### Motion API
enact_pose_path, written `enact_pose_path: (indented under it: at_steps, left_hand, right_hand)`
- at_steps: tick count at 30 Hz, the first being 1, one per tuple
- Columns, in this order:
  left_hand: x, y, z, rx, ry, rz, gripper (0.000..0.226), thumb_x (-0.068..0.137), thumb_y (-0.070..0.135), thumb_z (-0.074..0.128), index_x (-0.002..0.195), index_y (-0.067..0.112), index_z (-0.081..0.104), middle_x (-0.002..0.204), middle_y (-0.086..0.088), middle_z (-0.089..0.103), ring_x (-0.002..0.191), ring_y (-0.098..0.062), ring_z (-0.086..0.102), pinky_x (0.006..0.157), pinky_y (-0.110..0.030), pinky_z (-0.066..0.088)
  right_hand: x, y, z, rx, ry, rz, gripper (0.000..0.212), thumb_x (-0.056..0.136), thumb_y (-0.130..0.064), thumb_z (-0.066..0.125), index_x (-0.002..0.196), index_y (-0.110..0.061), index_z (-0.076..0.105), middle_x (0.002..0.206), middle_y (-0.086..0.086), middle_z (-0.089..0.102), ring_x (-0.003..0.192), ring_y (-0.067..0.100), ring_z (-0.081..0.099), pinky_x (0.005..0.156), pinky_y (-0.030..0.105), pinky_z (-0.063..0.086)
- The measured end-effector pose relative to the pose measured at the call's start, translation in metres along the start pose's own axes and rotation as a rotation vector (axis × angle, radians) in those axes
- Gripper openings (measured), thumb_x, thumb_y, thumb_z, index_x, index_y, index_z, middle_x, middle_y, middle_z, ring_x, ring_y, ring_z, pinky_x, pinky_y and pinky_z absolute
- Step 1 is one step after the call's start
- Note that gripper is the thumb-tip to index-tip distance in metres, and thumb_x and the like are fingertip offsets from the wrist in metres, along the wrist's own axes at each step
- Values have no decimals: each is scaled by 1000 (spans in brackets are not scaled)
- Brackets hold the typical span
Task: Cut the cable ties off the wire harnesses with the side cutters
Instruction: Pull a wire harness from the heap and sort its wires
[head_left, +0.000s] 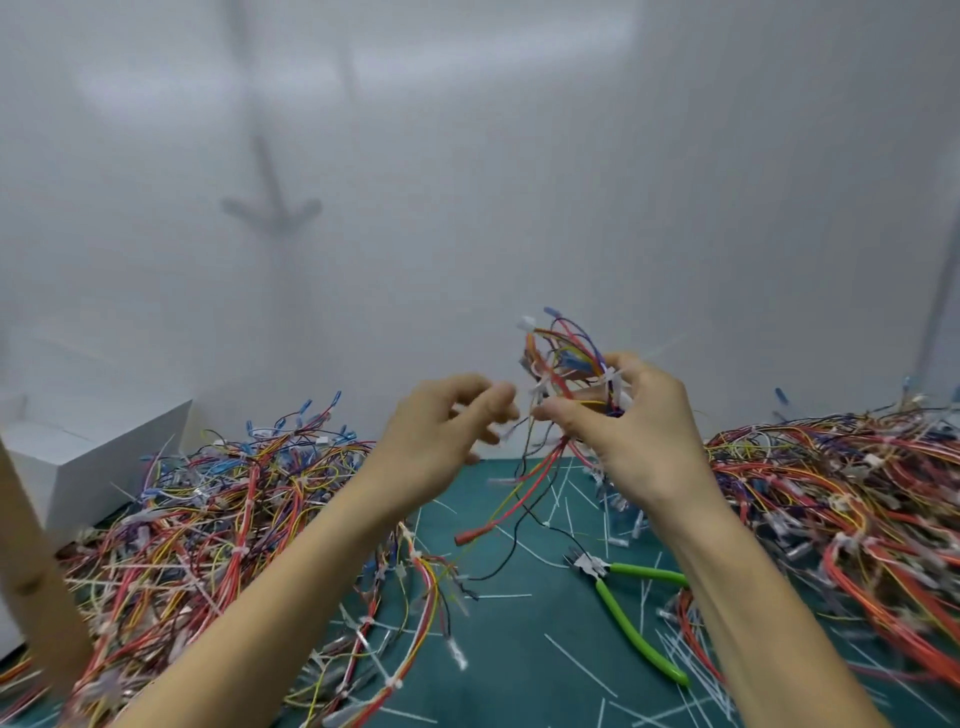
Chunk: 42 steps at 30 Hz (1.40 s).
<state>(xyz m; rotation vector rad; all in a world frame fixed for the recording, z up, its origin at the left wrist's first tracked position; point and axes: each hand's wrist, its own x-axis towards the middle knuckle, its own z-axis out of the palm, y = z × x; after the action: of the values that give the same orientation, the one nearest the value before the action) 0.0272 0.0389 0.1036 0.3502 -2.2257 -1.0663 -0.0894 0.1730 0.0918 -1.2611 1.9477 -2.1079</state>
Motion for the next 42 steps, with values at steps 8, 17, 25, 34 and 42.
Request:
enact_pose_path:
  at_steps: [8,17,25,34,42]
  left_hand:
    - [-24,-57,-11,690,-343,84,57,97,60,37,58,25,58,51,15,58,49,0,53,56,-23,40]
    - [-11,-69,-16,128,-117,67,53,95,57,48,54,25,38,51,10,29,50,-8,25,51,-24,22]
    - [-8,-63,-23,15,-79,30,59,89,69,46,53,24,36,53,9,29,52,-10,24,51,-22,24]
    - [-15,-61,-30,-71,-228,-125,58,85,75,47,59,23,45,56,7,39,54,-7,38,59,-26,32]
    - [-29,-47,-30,-22,-635,-45,19,96,36,58,108,29,71,111,-9,65,108,-21,58,92,-19,43]
  right_hand:
    - [10,11,-12,43,165,-18,27,85,-19,77,107,-18,62,79,-8,77,71,6,70,61,21,48]
    - [12,14,-21,70,225,-16,20,92,-18,70,107,-11,61,77,3,74,53,8,56,61,32,49]
    - [10,16,-17,-250,121,2,5,94,-25,65,95,-21,62,74,-7,70,74,9,68,67,27,48]
    - [8,12,-19,-225,260,-85,2,97,-27,61,96,-25,61,79,-9,68,67,0,66,62,23,52]
    - [12,16,-29,-146,424,-128,8,98,-25,61,103,-20,58,78,-14,65,66,-14,61,54,11,44]
